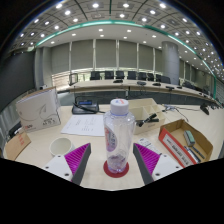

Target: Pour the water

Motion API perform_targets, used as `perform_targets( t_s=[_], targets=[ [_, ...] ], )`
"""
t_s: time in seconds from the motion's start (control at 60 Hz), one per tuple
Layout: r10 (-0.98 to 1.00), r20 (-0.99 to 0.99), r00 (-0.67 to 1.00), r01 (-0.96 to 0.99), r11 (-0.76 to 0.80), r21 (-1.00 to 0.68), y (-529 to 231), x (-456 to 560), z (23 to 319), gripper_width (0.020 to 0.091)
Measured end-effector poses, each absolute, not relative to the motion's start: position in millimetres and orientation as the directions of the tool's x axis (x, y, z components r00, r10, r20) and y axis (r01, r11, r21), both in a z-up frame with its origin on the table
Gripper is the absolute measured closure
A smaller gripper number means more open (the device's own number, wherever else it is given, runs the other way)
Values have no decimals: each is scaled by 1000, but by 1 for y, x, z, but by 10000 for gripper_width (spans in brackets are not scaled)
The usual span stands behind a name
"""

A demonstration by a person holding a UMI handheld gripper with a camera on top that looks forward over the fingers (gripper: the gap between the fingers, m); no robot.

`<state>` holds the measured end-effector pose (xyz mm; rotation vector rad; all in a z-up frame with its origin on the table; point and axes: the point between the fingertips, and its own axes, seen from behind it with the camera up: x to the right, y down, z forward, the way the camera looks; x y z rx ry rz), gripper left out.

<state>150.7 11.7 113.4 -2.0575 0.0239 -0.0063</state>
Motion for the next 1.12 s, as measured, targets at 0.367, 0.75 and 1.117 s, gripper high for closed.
perform_targets(
  t_s=[0.367, 0.75, 1.117],
  targets=[
    [-145, -9, 989, -89, -551, -829, -146, 84, 219, 245],
    [-112, 67, 992, -10, -578, -816, -256, 21, 256, 241],
    [-117, 75, 990, -7, -578, -816, -280, 12, 267, 242]
  ],
)
